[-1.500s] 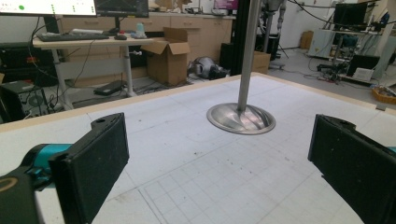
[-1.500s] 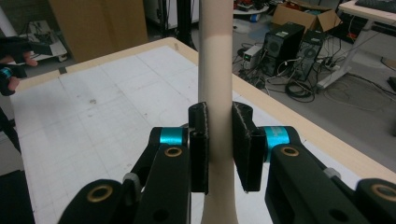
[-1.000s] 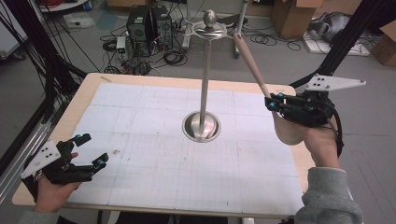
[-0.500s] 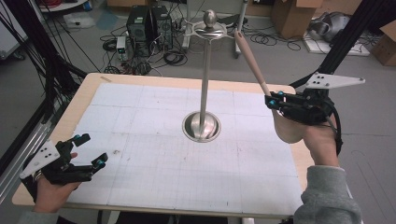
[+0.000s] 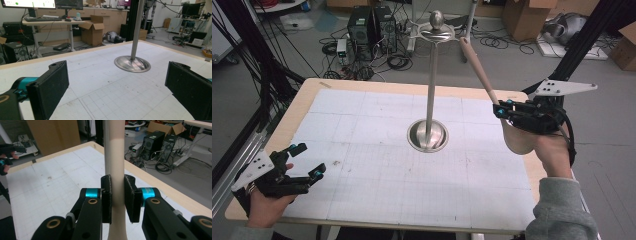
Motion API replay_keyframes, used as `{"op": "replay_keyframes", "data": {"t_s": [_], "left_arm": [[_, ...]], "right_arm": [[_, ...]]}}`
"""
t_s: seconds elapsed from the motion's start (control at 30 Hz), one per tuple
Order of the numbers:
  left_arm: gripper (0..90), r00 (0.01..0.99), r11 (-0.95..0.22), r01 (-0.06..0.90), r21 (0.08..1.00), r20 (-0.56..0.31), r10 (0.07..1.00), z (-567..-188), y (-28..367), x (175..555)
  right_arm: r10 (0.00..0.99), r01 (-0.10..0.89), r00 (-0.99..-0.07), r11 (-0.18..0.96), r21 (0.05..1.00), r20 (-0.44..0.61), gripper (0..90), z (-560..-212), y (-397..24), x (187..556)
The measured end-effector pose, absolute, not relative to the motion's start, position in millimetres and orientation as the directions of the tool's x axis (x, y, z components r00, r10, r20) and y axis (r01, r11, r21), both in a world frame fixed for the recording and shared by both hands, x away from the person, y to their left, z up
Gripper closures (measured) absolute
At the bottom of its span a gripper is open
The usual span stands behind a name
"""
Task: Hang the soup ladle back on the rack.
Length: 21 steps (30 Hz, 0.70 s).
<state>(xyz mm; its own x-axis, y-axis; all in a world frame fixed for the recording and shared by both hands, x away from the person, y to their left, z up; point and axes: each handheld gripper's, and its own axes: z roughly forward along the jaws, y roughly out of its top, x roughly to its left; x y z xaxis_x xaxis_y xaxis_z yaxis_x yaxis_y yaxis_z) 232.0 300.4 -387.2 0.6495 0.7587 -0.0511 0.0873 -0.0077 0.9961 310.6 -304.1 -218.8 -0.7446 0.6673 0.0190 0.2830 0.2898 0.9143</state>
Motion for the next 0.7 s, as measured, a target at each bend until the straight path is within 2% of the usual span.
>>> {"op": "replay_keyframes", "data": {"t_s": [0.3,0.7], "left_arm": [[5.6,0.652,-0.011,0.087,0.996,-0.048,0.757,-387.1,299.1,231.9],[5.6,0.649,-0.003,0.084,0.996,-0.052,0.759,-385.7,300.8,231.8]], "right_arm": [[0.648,0.284,-0.761,0.297,0.912,0.026,78.0,-223.7,-295.4,313.0],[0.656,0.349,-0.752,0.309,0.885,0.067,78.0,-234.5,-274.6,323.9]]}}
